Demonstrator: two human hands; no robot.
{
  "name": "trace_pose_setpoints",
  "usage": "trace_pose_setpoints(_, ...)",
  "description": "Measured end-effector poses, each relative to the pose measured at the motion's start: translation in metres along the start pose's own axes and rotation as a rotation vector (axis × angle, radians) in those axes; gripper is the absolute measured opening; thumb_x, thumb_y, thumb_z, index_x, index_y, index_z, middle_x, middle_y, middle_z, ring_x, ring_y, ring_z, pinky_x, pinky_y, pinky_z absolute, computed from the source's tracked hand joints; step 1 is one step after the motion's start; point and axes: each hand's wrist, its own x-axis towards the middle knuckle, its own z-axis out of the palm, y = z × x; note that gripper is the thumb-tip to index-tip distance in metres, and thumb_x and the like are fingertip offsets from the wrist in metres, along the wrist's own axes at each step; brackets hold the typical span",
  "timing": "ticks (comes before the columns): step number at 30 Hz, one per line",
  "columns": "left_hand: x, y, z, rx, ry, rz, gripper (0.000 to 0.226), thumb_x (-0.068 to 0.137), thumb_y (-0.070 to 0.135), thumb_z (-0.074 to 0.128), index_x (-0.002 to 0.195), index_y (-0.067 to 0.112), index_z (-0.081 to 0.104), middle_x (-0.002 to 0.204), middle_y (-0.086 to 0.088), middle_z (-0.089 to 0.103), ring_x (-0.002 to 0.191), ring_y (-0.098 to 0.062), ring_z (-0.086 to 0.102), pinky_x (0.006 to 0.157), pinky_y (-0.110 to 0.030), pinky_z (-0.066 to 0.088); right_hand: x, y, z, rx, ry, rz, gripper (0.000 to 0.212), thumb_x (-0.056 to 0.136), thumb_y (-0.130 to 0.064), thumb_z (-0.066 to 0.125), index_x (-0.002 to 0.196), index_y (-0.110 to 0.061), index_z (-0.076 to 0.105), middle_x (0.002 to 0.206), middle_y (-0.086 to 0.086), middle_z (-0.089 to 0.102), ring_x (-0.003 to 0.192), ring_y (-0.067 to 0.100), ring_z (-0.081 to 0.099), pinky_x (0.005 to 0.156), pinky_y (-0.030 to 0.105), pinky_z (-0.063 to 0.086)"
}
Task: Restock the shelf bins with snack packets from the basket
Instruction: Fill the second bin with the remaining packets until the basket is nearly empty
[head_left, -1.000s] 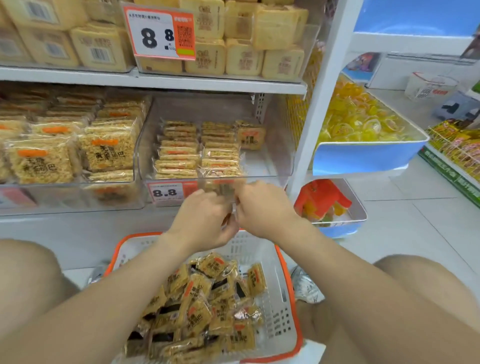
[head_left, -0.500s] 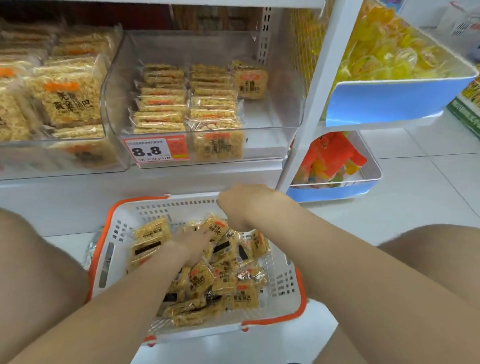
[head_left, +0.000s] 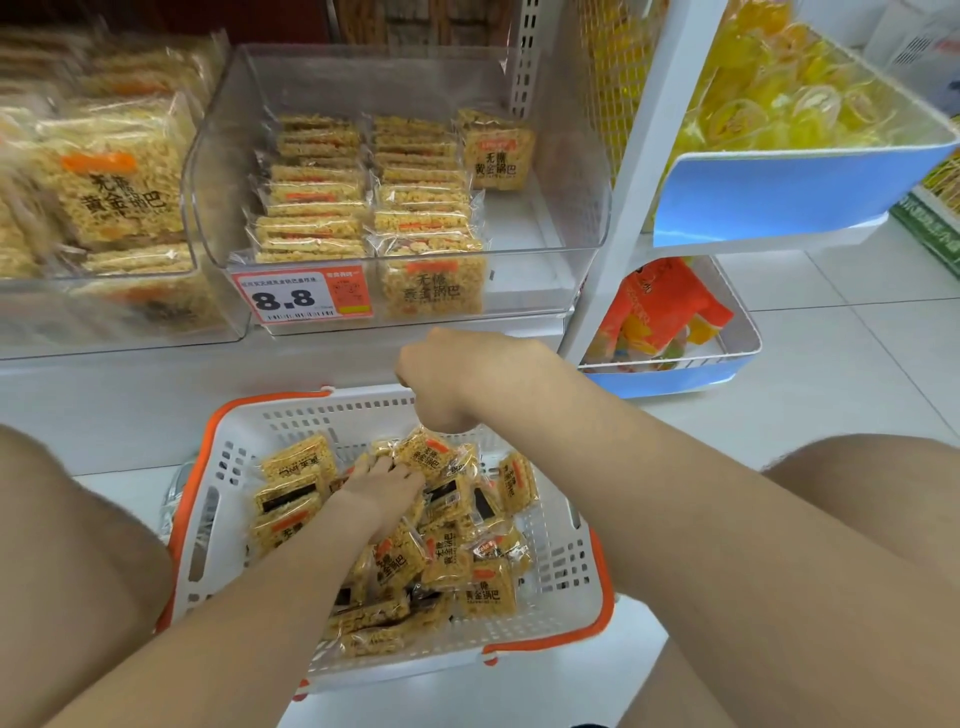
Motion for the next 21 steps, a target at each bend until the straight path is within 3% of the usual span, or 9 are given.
trace_pose_setpoints(2, 0.000, -0.002, 0.000, 0.003, 0.017, 0.009, 0.067, 0.085, -0.010, 0.058, 0.143, 0.019, 0.041, 0.148, -0.007, 0.043, 0.137, -0.032, 0.036, 0.123, -0.054, 0.024, -0.002, -0.001, 0.001, -0.004, 0.001, -0.013, 0.014, 0.098, 0.000, 0.047, 0.094, -0.013, 0.050, 0.092, 0.004, 0.047, 0.071, 0.019, 0.053, 0.061, 0.034, 0.048)
trace_pose_setpoints(5, -0.001, -0.004, 0.001, 0.006, 0.010, 0.007, 0.072, 0.089, -0.012, 0.058, 0.152, 0.014, 0.036, 0.153, -0.011, 0.040, 0.142, -0.036, 0.035, 0.125, -0.055, 0.022, -0.003, -0.001, 0.002, -0.010, -0.026, -0.023, 0.020, 0.098, 0.000, 0.047, 0.110, -0.012, 0.057, 0.102, 0.006, 0.053, 0.071, 0.019, 0.055, 0.061, 0.033, 0.049)
trace_pose_setpoints(9, -0.007, -0.006, -0.002, -0.051, 0.013, -0.010, 0.042, 0.097, -0.004, 0.059, 0.135, 0.013, 0.059, 0.143, -0.011, 0.047, 0.136, -0.033, 0.041, 0.119, -0.050, 0.032, -0.001, 0.002, 0.000, -0.018, -0.049, -0.016, 0.023, 0.097, -0.001, 0.047, 0.115, -0.011, 0.058, 0.107, 0.007, 0.058, 0.075, 0.020, 0.058, 0.069, 0.035, 0.054)
trace_pose_setpoints(11, -0.007, -0.011, -0.008, -0.250, 0.056, -0.016, 0.034, 0.101, 0.005, 0.058, 0.133, 0.017, 0.062, 0.138, -0.007, 0.054, 0.123, -0.027, 0.054, 0.109, -0.045, 0.046, 0.000, 0.004, -0.004, -0.028, -0.057, -0.012, 0.016, 0.099, -0.003, 0.047, 0.109, -0.011, 0.056, 0.103, 0.007, 0.058, 0.079, 0.024, 0.060, 0.074, 0.038, 0.057)
trace_pose_setpoints(13, -0.008, -0.016, -0.023, -0.481, 0.132, -0.012, 0.029, 0.106, 0.015, 0.056, 0.135, 0.019, 0.060, 0.131, -0.005, 0.061, 0.110, -0.023, 0.062, 0.097, -0.042, 0.054, 0.000, 0.006, -0.010, -0.031, -0.042, -0.005, 0.010, 0.098, -0.002, 0.047, 0.094, -0.009, 0.052, 0.092, 0.007, 0.054, 0.071, 0.025, 0.053, 0.064, 0.035, 0.049)
trace_pose_setpoints(15, -0.016, -0.017, -0.047, -0.694, 0.231, 0.016, 0.027, 0.108, 0.022, 0.056, 0.134, 0.022, 0.060, 0.124, -0.002, 0.066, 0.102, -0.018, 0.067, 0.094, -0.040, 0.055, -0.004, 0.010, -0.016, -0.046, -0.023, 0.008, 0.010, 0.096, 0.002, 0.049, 0.092, -0.007, 0.052, 0.088, 0.008, 0.051, 0.069, 0.028, 0.047, 0.057, 0.034, 0.039)
trace_pose_setpoints(18, -0.039, -0.018, -0.086, -0.929, 0.358, 0.093, 0.025, 0.103, 0.031, 0.066, 0.127, 0.025, 0.061, 0.117, 0.004, 0.067, 0.101, -0.013, 0.069, 0.096, -0.042, 0.054, -0.011, 0.021, -0.023, -0.029, 0.013, 0.026, 0.026, 0.095, 0.001, 0.050, 0.117, -0.007, 0.062, 0.113, 0.012, 0.061, 0.089, 0.032, 0.065, 0.066, 0.036, 0.048)
trace_pose_setpoints(21, -0.070, -0.018, -0.122, -1.145, 0.433, 0.146, 0.033, 0.092, 0.038, 0.080, 0.111, 0.023, 0.059, 0.104, 0.003, 0.074, 0.099, -0.016, 0.071, 0.093, -0.040, 0.055, -0.019, 0.034, -0.026, 0.016, 0.039, 0.029, 0.041, 0.095, -0.008, 0.058, 0.136, -0.008, 0.058, 0.124, 0.011, 0.064, 0.110, 0.033, 0.068, 0.084, 0.043, 0.060)
